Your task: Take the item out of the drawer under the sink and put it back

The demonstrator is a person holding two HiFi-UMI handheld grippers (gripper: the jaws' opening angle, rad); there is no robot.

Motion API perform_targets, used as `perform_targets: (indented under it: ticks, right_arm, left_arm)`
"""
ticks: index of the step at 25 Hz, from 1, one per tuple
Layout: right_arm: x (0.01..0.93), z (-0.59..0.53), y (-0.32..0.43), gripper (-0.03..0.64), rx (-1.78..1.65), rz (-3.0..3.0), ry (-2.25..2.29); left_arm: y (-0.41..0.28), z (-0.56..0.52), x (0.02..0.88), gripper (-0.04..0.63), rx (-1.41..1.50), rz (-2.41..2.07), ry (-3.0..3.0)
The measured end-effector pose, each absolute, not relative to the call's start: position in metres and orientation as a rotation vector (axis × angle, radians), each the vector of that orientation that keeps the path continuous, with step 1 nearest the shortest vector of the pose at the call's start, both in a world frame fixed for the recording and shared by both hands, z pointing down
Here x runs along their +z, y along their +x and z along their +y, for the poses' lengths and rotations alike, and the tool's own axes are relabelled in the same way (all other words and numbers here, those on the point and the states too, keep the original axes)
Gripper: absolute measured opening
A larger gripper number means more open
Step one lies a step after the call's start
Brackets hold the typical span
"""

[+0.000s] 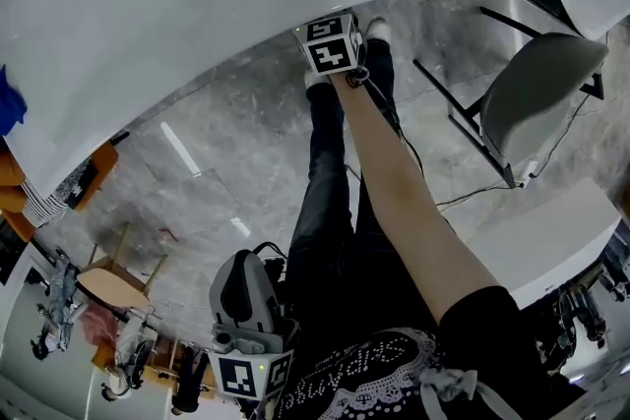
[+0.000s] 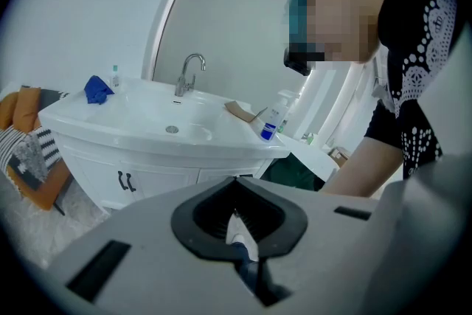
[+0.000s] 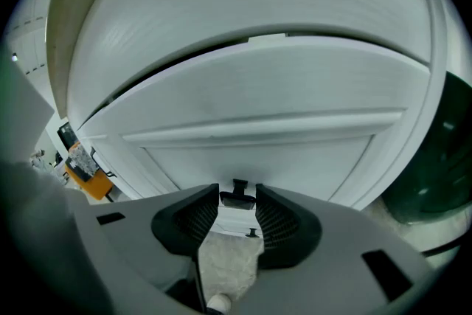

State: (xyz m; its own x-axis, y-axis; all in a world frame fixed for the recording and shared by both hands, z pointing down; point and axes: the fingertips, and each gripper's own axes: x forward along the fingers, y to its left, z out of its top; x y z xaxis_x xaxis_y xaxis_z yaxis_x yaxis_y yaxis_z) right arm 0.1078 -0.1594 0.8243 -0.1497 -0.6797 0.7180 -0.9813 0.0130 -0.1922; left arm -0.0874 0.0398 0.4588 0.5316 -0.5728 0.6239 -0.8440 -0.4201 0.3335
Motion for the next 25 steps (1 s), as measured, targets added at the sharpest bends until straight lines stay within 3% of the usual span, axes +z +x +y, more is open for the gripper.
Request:
perform_targets:
  ticks: [25]
  right_arm:
    - [0.827,-0.155,0.106,0.143,0.866,-1.876,1.607]
  left_arm:
    - [-0.088,0.013,0.456,0.005,0.500,-1.150,2.127]
